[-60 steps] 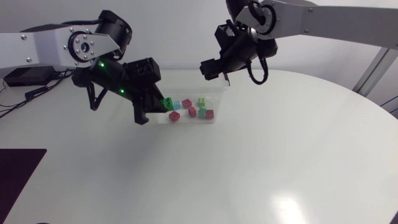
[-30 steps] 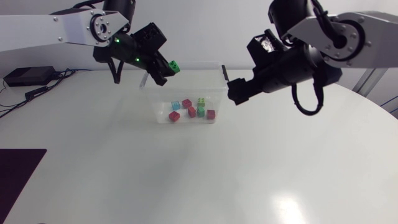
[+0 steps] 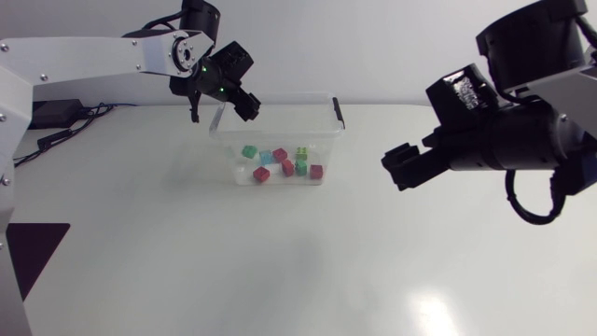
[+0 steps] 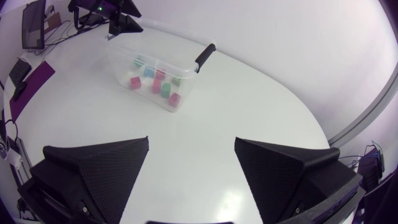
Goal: Place the duplo bricks in the container
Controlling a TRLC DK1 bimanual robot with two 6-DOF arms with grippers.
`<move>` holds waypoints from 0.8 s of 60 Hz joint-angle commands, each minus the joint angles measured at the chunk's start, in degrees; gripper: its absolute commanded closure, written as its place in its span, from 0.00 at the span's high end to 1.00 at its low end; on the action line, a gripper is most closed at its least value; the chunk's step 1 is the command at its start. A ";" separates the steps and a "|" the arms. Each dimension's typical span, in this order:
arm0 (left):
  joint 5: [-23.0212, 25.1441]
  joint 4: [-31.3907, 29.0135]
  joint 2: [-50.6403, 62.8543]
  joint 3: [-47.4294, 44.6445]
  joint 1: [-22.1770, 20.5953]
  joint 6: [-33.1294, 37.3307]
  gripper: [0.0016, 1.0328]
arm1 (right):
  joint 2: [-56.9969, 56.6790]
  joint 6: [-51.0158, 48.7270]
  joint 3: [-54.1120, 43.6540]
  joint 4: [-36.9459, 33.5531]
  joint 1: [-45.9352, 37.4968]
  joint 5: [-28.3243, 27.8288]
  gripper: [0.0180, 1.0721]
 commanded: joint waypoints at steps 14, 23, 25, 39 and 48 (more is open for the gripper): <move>-5.66 -1.31 -13.85 -8.38 2.72 -4.69 0.96 | -7.41 -2.42 -4.42 0.70 -2.58 5.56 0.95; -6.10 -0.52 -23.43 -16.38 4.74 -7.15 0.96 | -10.75 -3.29 -6.26 1.14 -4.16 6.70 0.95; -6.10 0.53 -25.97 -18.67 5.44 -7.32 0.96 | -11.54 -3.29 -6.61 1.14 -4.60 6.79 0.95; -6.10 4.22 -41.27 -31.41 8.25 -7.24 0.96 | -16.64 -3.73 -9.69 2.11 -8.29 6.70 0.95; -6.10 4.66 -49.53 -38.18 10.19 -6.62 0.96 | -20.86 -4.35 -12.06 2.46 -9.78 6.79 0.95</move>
